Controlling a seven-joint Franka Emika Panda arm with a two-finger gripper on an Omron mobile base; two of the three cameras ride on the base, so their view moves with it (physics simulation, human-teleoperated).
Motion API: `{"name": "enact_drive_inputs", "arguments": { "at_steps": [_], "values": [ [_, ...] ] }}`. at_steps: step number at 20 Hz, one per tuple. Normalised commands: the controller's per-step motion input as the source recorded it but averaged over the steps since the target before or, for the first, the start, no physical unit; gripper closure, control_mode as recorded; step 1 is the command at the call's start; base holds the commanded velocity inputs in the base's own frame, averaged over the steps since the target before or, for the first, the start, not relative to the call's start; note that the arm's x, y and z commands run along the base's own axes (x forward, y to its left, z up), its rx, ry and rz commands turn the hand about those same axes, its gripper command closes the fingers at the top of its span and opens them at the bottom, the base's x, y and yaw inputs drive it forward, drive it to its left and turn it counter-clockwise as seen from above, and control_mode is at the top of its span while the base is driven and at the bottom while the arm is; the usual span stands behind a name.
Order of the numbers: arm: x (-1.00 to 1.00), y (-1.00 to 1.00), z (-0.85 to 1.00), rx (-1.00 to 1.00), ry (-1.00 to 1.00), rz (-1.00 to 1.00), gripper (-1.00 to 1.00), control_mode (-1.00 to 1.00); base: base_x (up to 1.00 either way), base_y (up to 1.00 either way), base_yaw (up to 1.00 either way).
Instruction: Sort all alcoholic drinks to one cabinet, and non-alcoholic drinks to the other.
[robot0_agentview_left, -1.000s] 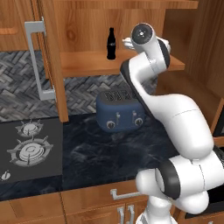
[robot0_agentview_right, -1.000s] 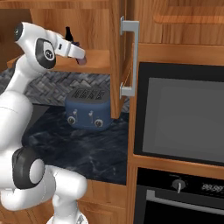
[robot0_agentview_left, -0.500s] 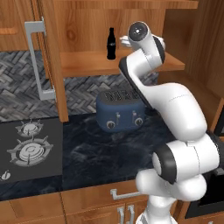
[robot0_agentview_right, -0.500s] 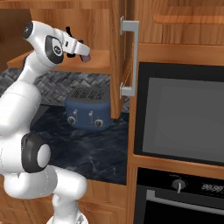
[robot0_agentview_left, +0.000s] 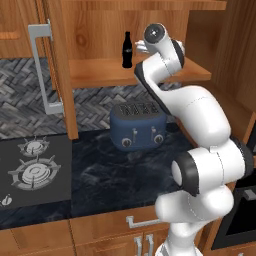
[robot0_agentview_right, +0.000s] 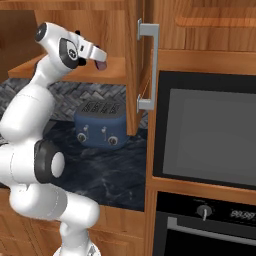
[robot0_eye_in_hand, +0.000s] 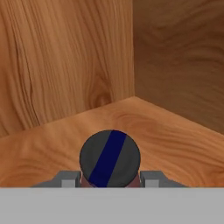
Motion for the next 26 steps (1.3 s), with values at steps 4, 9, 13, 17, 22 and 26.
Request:
{"name": "enact_drive_inputs", "arguments": {
  "at_steps": [4,9,13,17,22,26],
  "values": [
    [0.23,-0.03,-0.15,-0.02,0.0,0.0,1.0,-1.0,0.0,0.0,0.0],
    [0.23,-0.05,-0.16,-0.02,0.0,0.0,1.0,-1.0,0.0,0.0,0.0],
    [0.23,-0.11,-0.18,-0.01,0.0,0.01,1.0,-1.0,0.0,0.0,0.0],
    [0.22,-0.06,-0.11,0.0,0.0,0.02,1.0,-1.0,0.0,0.0,0.0],
    [0.2,-0.04,-0.12,0.0,0.0,0.03,1.0,-1.0,0.0,0.0,0.0],
    [0.24,0.0,-0.13,0.0,0.0,0.02,-1.0,-1.0,0.0,0.0,0.0]
  ]
}}
